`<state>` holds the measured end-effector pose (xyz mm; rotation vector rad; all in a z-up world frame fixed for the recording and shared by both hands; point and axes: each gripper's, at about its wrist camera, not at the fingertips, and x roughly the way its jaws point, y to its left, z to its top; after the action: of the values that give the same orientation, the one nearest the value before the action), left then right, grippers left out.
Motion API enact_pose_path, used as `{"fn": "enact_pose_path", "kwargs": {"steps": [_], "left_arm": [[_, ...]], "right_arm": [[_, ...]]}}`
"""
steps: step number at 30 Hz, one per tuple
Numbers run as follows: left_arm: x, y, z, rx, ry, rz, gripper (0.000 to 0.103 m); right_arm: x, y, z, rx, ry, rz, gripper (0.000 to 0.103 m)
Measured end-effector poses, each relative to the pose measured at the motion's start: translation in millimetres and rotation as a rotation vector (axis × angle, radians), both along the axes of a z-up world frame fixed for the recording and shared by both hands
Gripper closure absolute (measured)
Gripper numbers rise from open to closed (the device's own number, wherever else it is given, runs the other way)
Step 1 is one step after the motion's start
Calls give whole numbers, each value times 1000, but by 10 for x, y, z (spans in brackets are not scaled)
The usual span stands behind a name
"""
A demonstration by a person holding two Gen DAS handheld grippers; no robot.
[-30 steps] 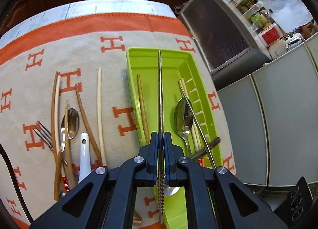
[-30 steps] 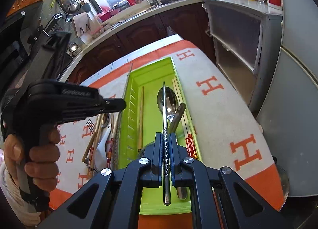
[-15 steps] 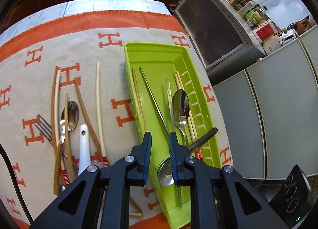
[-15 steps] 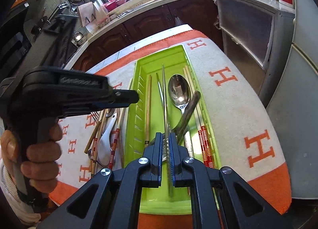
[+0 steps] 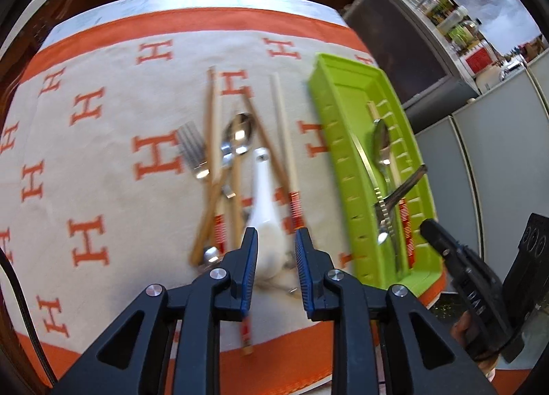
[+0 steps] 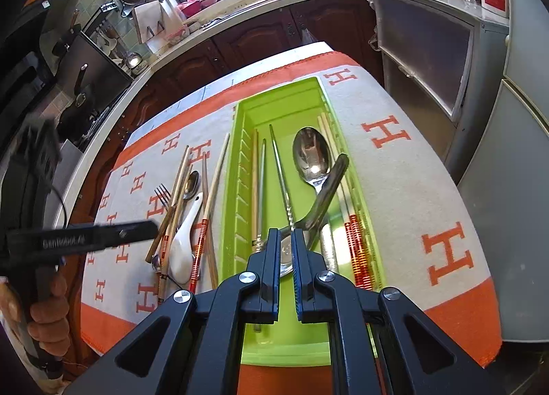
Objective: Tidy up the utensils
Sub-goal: 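Move both open grippers back over the remaining utensil pile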
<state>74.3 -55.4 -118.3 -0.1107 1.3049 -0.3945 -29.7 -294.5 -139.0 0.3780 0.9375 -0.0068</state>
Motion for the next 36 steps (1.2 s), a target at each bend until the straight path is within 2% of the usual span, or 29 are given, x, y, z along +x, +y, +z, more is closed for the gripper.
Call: {"fn": "enact_pose_path", "kwargs": {"steps": [7, 15, 21, 24, 28, 36], "left_arm": [[-129, 703, -171, 2, 40, 137, 82], [-229, 1100, -359, -5, 73, 211, 82], [-211, 1075, -335, -31, 54, 174, 81], [-139, 949, -312, -36, 39, 139, 76], [-26, 788, -318, -40, 11, 82, 63], [269, 531, -448, -10, -32, 10, 63]], "right_arm": [[44, 167, 7, 11, 6, 42, 97], [157, 473, 25, 16, 19, 120, 97], [237, 756, 41, 5, 33, 183, 97], [279, 866, 50, 3, 40, 203, 97], [333, 992, 56, 5, 49, 222, 97], [400, 1058, 5, 14, 64, 241, 97]]}}
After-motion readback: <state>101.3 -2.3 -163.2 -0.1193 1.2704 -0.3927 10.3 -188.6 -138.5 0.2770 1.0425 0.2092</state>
